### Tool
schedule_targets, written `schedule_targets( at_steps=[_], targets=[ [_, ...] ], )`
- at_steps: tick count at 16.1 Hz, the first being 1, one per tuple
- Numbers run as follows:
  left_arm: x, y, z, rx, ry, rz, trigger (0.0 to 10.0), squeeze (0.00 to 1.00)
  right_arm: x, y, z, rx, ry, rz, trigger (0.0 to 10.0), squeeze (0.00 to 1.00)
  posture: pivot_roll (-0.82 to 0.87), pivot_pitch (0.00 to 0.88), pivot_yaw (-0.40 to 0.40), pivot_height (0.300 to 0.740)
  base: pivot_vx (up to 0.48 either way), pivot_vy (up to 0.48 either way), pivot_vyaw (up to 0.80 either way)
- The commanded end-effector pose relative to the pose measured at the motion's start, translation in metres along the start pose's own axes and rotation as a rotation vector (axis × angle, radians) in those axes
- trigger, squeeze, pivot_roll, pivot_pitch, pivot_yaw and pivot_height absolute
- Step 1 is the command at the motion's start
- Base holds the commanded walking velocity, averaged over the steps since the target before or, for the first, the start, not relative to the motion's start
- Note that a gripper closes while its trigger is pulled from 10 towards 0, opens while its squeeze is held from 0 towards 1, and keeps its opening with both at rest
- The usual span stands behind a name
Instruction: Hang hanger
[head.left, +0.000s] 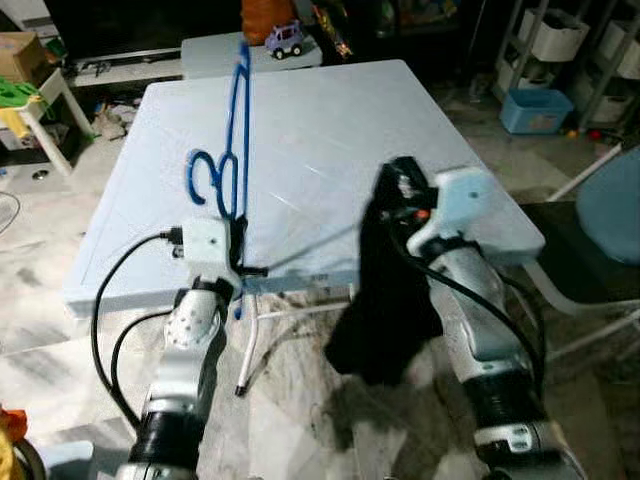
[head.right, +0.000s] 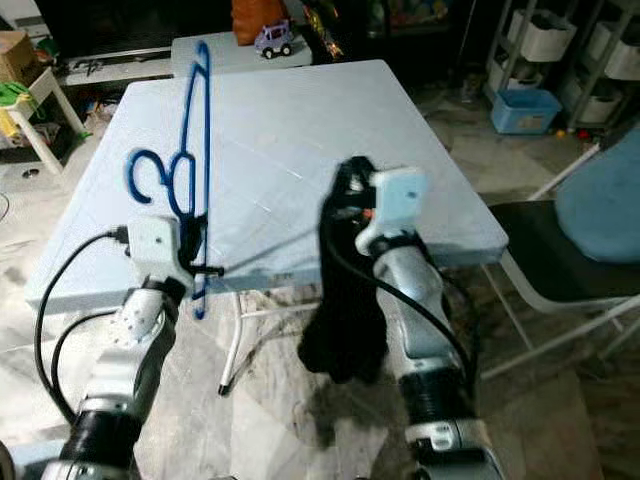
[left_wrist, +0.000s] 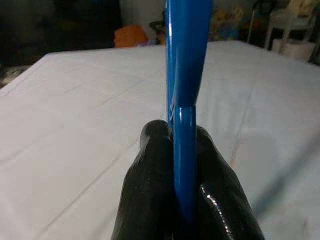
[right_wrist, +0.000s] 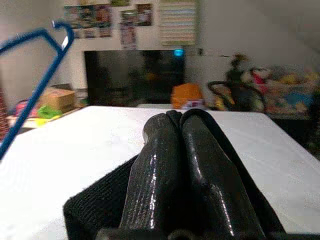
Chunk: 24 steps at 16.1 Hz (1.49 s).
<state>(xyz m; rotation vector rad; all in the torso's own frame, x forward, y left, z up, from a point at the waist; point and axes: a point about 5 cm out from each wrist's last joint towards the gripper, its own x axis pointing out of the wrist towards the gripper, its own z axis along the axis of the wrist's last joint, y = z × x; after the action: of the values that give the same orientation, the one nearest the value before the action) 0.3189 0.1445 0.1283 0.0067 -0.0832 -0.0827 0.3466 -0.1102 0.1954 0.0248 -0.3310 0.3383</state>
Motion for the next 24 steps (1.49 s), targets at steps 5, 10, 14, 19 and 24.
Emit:
schedule_targets(
  at_steps=[5,10,14,19,24],
  targets=[
    [-0.01,0.006,0.002,0.013,0.004,0.011,10.0,0.0,0.036,0.006,0.032,0.021,-0.12,0.057,10.0,0.0,0.1,0.146,0.013,0.74,0.0,0.0,0.37],
    [-0.015,0.012,0.012,-0.02,-0.022,-0.006,10.0,0.0,0.034,0.011,0.023,0.057,-0.115,0.045,10.0,0.0,0.11,0.153,0.016,0.74,0.055,0.0,0.0],
    [-0.003,0.012,0.037,-0.032,-0.088,-0.01,10.0,0.0,0.025,0.005,0.018,0.047,-0.111,0.003,10.0,0.0,0.09,0.152,0.021,0.74,0.344,0.0,0.0],
    [0.0,0.002,0.036,-0.062,-0.074,-0.047,10.0,0.0,0.019,0.007,0.021,-0.005,-0.127,0.016,10.0,0.0,0.05,0.155,0.037,0.74,0.362,0.0,0.0],
    [0.0,-0.002,0.034,-0.062,-0.061,-0.019,10.0,0.0,0.015,0.005,0.02,-0.026,-0.12,0.013,10.0,0.0,0.04,0.154,0.028,0.74,0.281,0.0,0.0]
  ],
)
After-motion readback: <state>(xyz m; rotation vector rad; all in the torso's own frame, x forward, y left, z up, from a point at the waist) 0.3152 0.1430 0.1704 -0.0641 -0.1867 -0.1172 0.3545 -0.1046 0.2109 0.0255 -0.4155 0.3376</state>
